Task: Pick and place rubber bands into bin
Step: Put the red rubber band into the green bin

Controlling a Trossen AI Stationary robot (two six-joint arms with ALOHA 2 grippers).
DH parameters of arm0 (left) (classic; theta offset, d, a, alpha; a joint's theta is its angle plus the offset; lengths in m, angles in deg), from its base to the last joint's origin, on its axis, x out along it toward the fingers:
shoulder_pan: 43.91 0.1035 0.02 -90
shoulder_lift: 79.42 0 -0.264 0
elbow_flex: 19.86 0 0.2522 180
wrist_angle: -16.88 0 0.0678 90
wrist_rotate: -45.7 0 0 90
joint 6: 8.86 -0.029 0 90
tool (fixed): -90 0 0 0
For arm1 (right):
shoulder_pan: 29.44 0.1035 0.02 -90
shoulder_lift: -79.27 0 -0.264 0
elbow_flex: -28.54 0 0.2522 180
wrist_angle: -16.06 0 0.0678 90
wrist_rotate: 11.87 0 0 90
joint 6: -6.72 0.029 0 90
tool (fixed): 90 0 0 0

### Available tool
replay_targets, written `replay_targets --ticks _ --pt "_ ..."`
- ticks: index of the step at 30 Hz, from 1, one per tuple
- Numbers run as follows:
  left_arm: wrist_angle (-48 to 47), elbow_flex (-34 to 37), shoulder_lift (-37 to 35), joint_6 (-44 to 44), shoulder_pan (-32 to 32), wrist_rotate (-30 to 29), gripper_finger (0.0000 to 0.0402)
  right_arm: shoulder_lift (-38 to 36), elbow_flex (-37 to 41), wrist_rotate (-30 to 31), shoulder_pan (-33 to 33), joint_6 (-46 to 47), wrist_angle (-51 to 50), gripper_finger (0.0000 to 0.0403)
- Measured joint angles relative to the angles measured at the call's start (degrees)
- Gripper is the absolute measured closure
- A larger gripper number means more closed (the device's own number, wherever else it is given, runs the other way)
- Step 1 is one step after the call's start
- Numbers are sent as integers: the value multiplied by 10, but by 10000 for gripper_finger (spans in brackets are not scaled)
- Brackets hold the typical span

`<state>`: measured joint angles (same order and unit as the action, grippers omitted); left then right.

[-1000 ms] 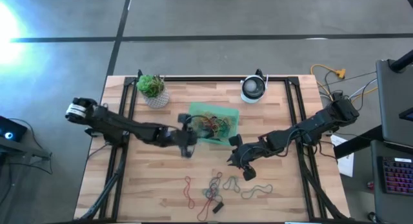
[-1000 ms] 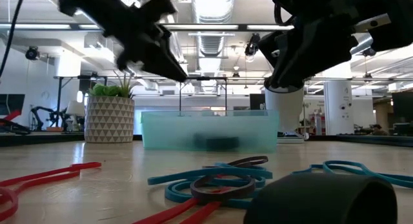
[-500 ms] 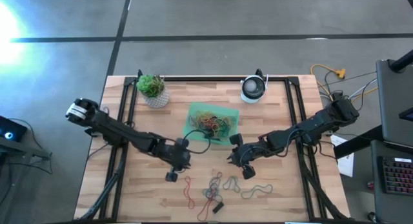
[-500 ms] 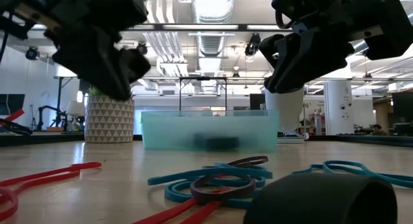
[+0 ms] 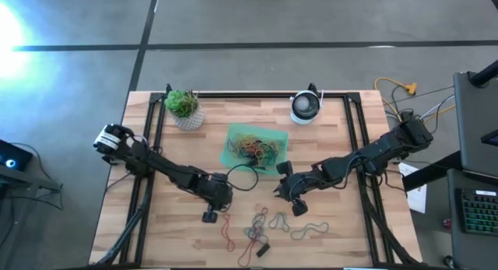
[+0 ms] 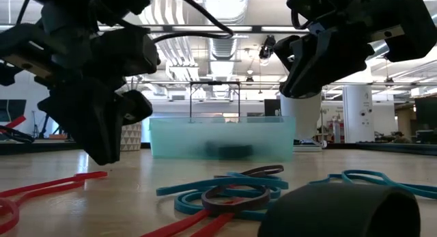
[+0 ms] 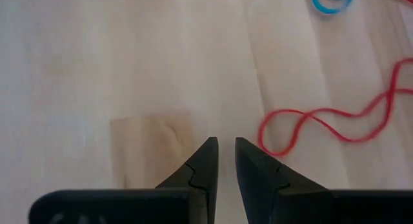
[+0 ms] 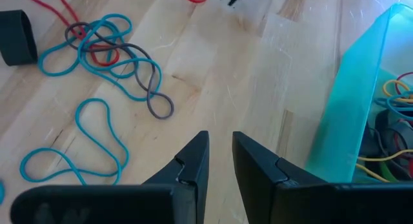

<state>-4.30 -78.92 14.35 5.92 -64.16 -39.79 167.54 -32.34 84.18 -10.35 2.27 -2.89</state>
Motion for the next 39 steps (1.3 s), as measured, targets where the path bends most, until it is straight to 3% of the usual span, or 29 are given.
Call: replay_targets --ticks 7,13,17,24,35,39 --pt "11 0 0 129 -5 -28 365 0 0 0 0 0 0 339" --pt "12 3 0 134 -16 87 365 0 0 0 0 3 1 339" --pt "48 3 0 134 -19 131 365 0 0 0 0 4 1 339" --pt "72 3 0 134 -19 129 365 0 0 0 0 4 1 339" --pt "122 3 0 134 -15 71 365 0 0 0 0 11 12 339" --pt "128 4 0 129 -16 95 365 0 0 0 0 11 12 339"
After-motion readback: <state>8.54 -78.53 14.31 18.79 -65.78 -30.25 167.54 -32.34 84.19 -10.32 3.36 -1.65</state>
